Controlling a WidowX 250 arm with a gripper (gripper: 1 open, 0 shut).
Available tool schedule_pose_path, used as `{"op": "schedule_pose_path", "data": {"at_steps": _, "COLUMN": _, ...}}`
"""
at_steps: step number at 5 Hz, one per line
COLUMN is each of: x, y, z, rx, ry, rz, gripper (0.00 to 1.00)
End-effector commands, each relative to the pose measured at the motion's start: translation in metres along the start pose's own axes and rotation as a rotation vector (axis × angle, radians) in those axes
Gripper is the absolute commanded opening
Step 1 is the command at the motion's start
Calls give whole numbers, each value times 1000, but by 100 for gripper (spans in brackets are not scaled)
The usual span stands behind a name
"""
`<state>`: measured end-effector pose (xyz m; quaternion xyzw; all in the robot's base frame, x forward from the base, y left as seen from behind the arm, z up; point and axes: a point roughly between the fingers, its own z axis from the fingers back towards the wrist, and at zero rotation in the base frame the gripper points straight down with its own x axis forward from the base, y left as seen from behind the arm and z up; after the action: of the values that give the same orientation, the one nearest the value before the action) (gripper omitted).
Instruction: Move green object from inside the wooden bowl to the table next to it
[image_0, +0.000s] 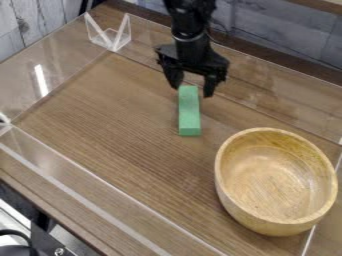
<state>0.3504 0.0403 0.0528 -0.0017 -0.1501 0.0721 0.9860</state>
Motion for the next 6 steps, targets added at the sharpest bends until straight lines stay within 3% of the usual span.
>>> {"op": "schedule_pose_path", "data": {"at_steps": 1, "x": 31, "y": 23, "z": 41, "rx": 5, "ry": -108, "rz": 61, "gripper": 100}}
{"op": "schedule_pose_path", "data": {"at_steps": 2, "x": 45, "y": 55, "z": 64, "rx": 5, "ry": -129, "rz": 143, "gripper": 100}}
{"op": "schedule_pose_path", "data": {"at_steps": 3, "x": 47, "y": 57, "z": 71, "rx": 5, "ry": -121, "rz": 163, "gripper": 100}}
{"op": "schedule_pose_path", "data": {"at_steps": 6, "x": 29, "y": 62, "z": 61, "rx": 20, "ry": -28, "rz": 196, "gripper": 100}}
